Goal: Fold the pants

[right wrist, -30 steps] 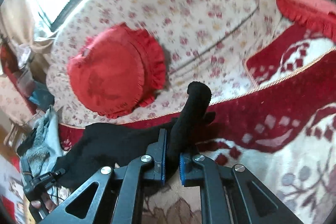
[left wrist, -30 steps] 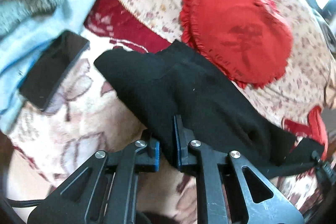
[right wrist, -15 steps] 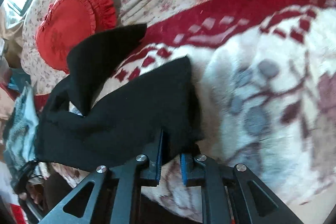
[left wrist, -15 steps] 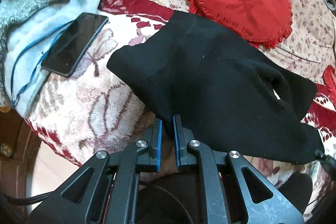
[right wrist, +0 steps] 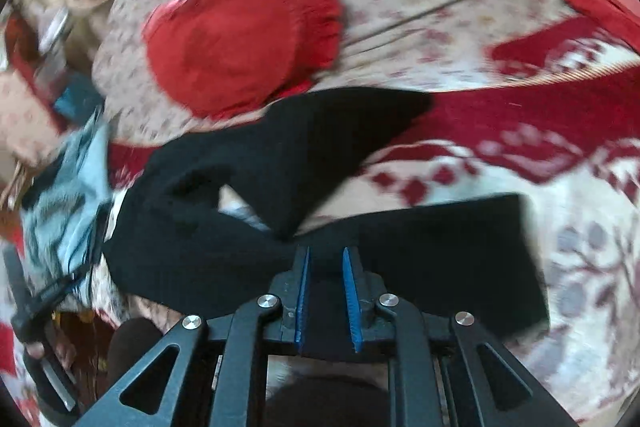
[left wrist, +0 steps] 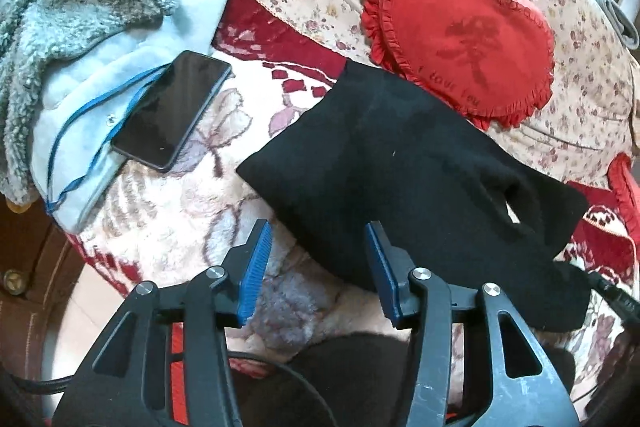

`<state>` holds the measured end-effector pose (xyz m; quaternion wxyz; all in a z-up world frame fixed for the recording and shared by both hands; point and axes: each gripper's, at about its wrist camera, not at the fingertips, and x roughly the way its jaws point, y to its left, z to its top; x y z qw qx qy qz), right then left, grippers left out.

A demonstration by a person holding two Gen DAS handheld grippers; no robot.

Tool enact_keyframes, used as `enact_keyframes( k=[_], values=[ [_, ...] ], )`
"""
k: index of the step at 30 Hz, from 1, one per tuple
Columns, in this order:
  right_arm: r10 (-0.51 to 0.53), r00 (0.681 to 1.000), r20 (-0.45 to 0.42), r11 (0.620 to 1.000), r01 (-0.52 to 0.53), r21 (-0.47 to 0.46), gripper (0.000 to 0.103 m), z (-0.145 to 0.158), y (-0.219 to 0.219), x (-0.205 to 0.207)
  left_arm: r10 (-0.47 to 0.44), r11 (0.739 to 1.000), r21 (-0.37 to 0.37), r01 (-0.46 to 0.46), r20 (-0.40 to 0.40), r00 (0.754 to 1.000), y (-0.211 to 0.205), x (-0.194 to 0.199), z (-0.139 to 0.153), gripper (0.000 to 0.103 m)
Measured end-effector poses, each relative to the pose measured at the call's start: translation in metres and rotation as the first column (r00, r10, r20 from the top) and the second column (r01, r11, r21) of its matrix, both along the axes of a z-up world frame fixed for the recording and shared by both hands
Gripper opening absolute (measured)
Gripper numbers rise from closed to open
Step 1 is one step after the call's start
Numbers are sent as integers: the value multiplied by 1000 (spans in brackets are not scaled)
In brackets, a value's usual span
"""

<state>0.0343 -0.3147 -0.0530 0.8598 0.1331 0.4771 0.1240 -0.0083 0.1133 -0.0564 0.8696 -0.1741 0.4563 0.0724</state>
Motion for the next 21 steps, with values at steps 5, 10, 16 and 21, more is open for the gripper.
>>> enact_keyframes(
  k=[5,10,16,21],
  values=[
    [131,991,-39,991,-131,2,15,-18,52,19,-4,1000,-6,4,-35,999,-9,25,-18,48],
    [199,970,-137,979,-202,-14,15,-54,79,34,0,1000,-3,0,-103,995,-8,47,-42,48],
    [260,963,-64,965,-261,-5,16,-31,93,56,-14,1000,-2,14,-54,998,0,63,-19,50],
    [375,925,66,927,-374,-27,24,1,139,108,-12,996,-85,9,-33,999,10,91,-8,70]
  ],
)
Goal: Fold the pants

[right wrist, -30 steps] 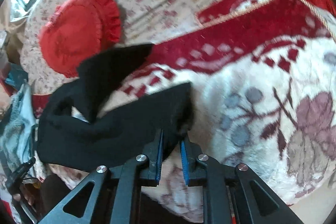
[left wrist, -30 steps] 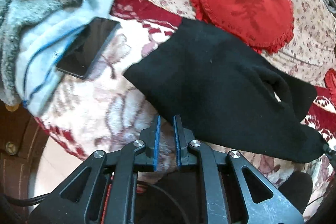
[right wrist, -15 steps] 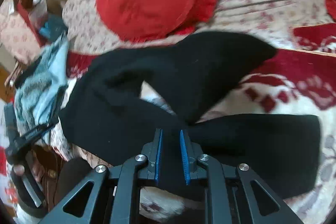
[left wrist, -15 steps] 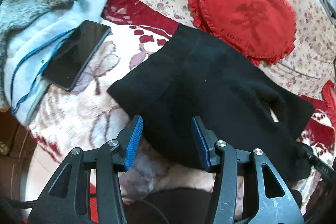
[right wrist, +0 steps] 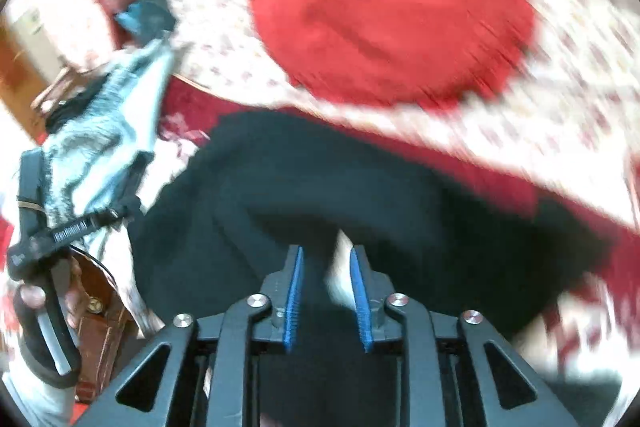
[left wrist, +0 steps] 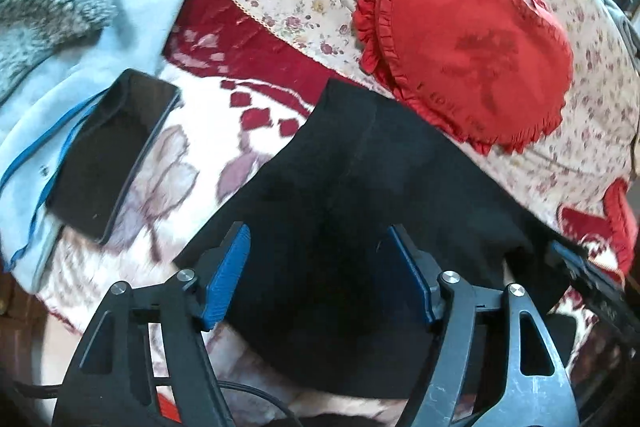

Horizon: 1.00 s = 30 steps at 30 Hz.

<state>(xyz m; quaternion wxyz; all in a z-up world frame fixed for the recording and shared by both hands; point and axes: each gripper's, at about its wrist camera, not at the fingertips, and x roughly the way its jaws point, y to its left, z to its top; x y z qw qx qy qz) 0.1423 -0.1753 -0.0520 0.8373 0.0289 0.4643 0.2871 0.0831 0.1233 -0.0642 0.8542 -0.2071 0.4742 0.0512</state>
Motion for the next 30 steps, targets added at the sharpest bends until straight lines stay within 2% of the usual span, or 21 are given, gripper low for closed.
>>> enact_keyframes(
  k=[3,5,8,10,12,16,18,21,23,25,27,30],
  values=[
    [64,998,-2,998,-64,-6,28,-2,32,40,-26,1000,-9,26,1,1000,-7,14,-1,70],
    [109,994,-14,992,-109,-63,28,-11,58,68,-37,998,40,38,-15,999,-14,27,-8,70],
    [149,989,4,978,-147,-148,28,-24,87,97,-19,995,101,27,-83,996,-14,42,-25,70],
    [175,984,11,972,-171,-159,28,-29,96,110,-9,997,72,17,-111,994,-8,49,-36,73],
    [214,977,3,965,-211,-154,28,-37,107,126,-1,998,70,8,-101,995,-5,50,-38,79],
    [286,958,-40,940,-288,-185,32,-59,123,151,-8,997,72,15,-90,996,-4,51,-42,83],
    [298,953,-52,940,-302,-157,33,-64,126,160,-10,998,58,15,-87,996,-2,52,-42,84],
    [301,951,-77,947,-308,-97,31,-66,125,165,-10,999,39,14,-83,996,-1,53,-42,84],
    [328,943,-58,938,-332,-101,17,-63,128,158,-7,1000,12,8,-80,997,2,51,-39,84],
    [358,934,-18,924,-357,-134,9,-56,133,145,6,999,-33,-8,-67,998,8,44,-33,84],
    [364,931,25,924,-358,-130,8,-42,132,131,22,997,-72,-25,-40,999,15,34,-24,84],
    [350,932,92,936,-344,-69,8,-11,121,104,50,994,-100,-49,11,999,27,12,-4,84]
  ],
)
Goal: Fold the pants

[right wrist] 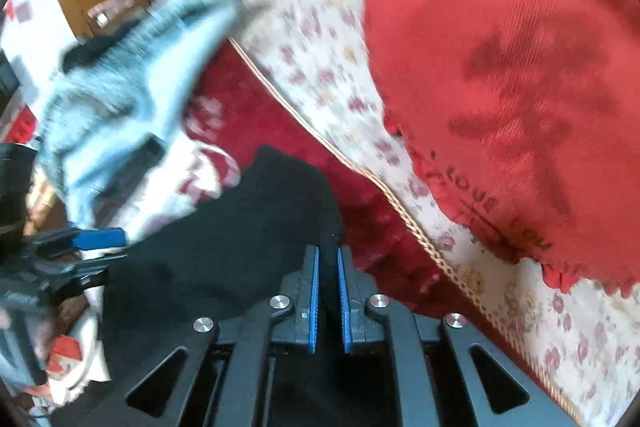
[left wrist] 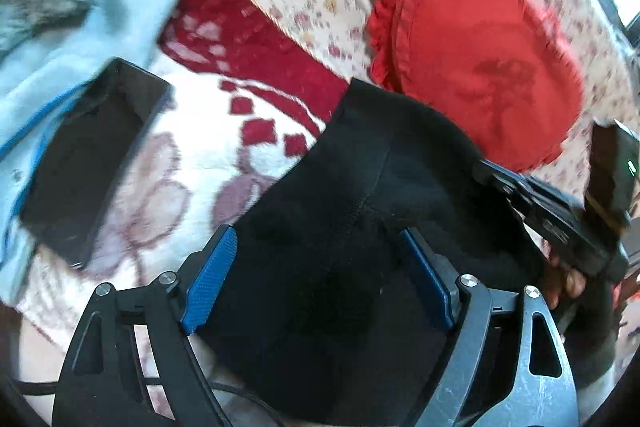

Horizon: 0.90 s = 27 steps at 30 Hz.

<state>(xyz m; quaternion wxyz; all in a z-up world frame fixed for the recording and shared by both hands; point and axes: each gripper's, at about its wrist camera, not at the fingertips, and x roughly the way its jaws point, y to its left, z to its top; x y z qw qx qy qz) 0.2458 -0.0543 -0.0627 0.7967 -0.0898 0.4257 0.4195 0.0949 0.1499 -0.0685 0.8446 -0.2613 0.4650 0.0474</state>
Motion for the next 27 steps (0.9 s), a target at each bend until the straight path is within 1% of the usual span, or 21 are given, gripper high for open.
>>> enact_keyframes(
  k=[3,4,6,7,8,10,11,12,13,14,16,17,19,20,21,22,23,24,27],
  values=[
    [-13,1000,16,996,12,94,7,31,-9,-36,12,1000,-24,-11,52,999,5,-22,19,84],
    [-14,1000,14,992,12,130,5,39,-10,-52,15,999,-39,-12,71,997,7,-30,24,84],
    [-14,1000,10,987,12,158,5,47,-6,-79,23,997,-74,-15,111,994,9,-46,31,84],
    [-9,1000,0,984,9,180,4,49,-2,-94,31,996,-88,-21,118,993,9,-53,32,84],
    [15,1000,-17,977,-11,213,0,50,4,-114,30,995,-96,-19,113,993,7,-57,29,84],
    [41,999,-17,970,-36,239,0,50,15,-141,19,995,-103,-11,77,997,5,-62,18,84],
    [39,999,8,974,-40,222,0,48,23,-154,22,994,-110,-16,53,998,4,-64,10,84],
    [19,999,49,985,-27,173,0,44,31,-167,27,993,-120,-22,40,999,5,-64,4,84],
    [8,998,59,990,-16,141,0,38,35,-174,37,991,-130,-33,27,999,6,-67,-1,84],
    [6,999,40,992,-11,128,0,30,38,-180,47,990,-132,-44,17,999,8,-68,-5,84],
    [-23,999,34,995,19,101,0,22,34,-183,63,988,-141,-60,14,998,12,-71,-7,84],
    [-40,997,62,997,36,64,2,18,31,-186,67,987,-146,-64,16,998,13,-71,-7,84],
    [-63,994,92,998,61,26,3,13,23,-185,76,985,-157,-71,28,997,15,-66,-5,84],
    [-75,993,86,997,73,25,5,12,17,-184,81,984,-161,-74,32,996,14,-61,-4,84],
    [-87,994,62,996,84,40,6,9,7,-183,84,983,-164,-77,32,996,14,-56,-5,84],
    [-98,995,36,994,96,58,11,7,-2,-181,87,982,-170,-82,23,996,13,-49,-7,84],
    [-115,993,12,991,114,76,18,5,-12,-180,87,980,-179,-83,14,996,11,-43,-9,84],
    [-137,991,-8,986,137,91,21,3,-22,-180,87,979,-187,-84,5,996,9,-36,-13,84],
    [-192,980,-56,975,197,106,23,-3,-48,-181,113,973,-197,-116,-30,993,8,-16,-25,84]
  ],
)
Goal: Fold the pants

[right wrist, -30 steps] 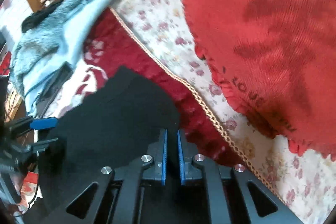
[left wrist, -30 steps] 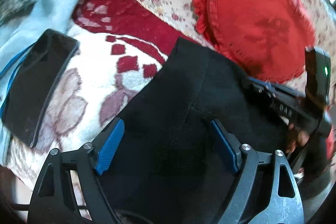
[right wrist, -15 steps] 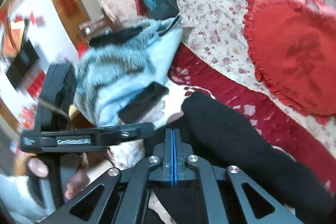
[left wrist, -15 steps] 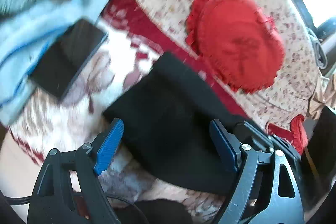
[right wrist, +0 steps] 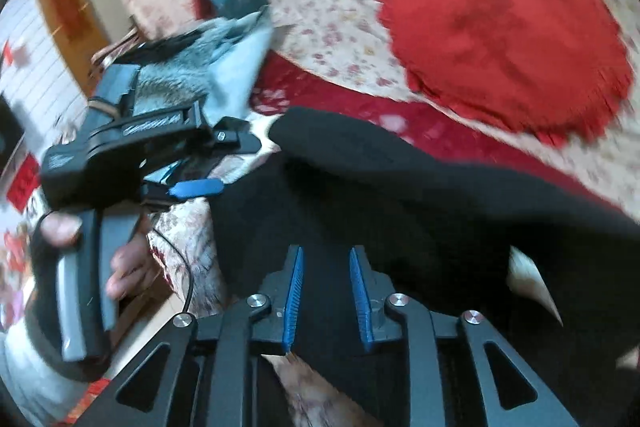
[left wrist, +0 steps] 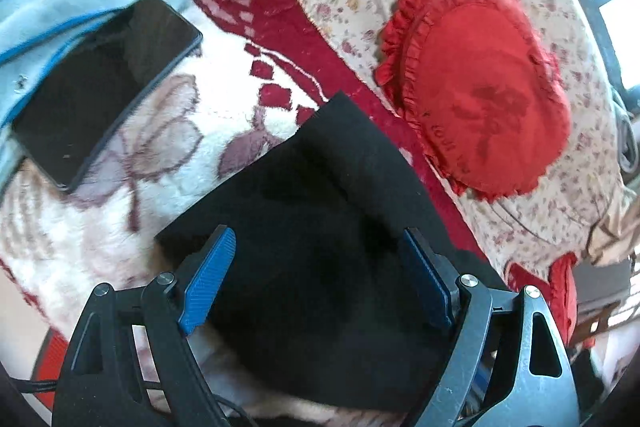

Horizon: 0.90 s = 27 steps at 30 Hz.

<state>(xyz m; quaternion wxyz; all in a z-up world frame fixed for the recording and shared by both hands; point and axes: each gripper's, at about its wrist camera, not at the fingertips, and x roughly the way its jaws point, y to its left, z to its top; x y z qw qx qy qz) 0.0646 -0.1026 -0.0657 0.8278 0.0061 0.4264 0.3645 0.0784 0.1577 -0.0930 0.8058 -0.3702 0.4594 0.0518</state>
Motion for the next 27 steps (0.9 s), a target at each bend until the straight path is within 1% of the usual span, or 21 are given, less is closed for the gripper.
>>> enact_keyframes(
  k=[4,5,6,8,9,10,11,12,14,16,18,20,22,25,27],
  values=[
    [-70,997,-17,997,70,-15,24,0,-41,-4,34,999,-10,-34,-13,999,-4,23,-8,84],
    [-94,995,-16,995,94,-18,24,1,-53,-5,32,999,-7,-32,-13,999,-7,29,-9,81],
    [-132,991,-10,991,132,-19,24,3,-70,-5,25,1000,1,-25,-10,1000,-10,33,-8,73],
    [-202,979,-6,979,202,-12,24,7,-99,-4,0,999,35,1,-14,1000,-16,40,-4,34],
    [-236,972,-7,972,236,-8,24,9,-111,-4,-24,999,28,24,4,1000,-19,41,0,26],
    [-275,961,-12,961,275,-2,24,9,-126,-4,-27,999,41,26,10,1000,-20,40,4,20],
    [-314,949,-23,949,314,6,24,9,-141,-3,-26,998,54,25,26,999,-20,36,10,10],
    [-359,932,-40,933,360,15,24,8,-159,-1,-34,999,44,32,46,998,-18,32,16,10],
    [-433,899,-66,900,436,27,24,7,-187,0,-51,999,-8,52,105,993,-11,15,32,9],
    [-472,878,-83,877,477,57,25,10,-204,0,-66,998,-3,68,159,985,-5,-5,47,8],
    [-507,854,-117,847,518,115,25,11,-223,0,-78,997,18,76,175,982,-1,-23,53,8],
    [-534,835,-132,822,550,150,27,14,-234,4,-89,996,28,85,163,983,1,-40,50,8],
    [-555,821,-135,803,571,172,29,16,-242,8,-92,996,28,89,139,986,4,-53,42,8],
    [-616,775,-138,760,631,156,31,22,-257,24,-103,993,63,97,104,989,2,-70,28,8],
    [-644,750,-147,738,661,138,32,24,-268,42,-109,993,59,104,79,991,2,-74,19,8]
  ],
)
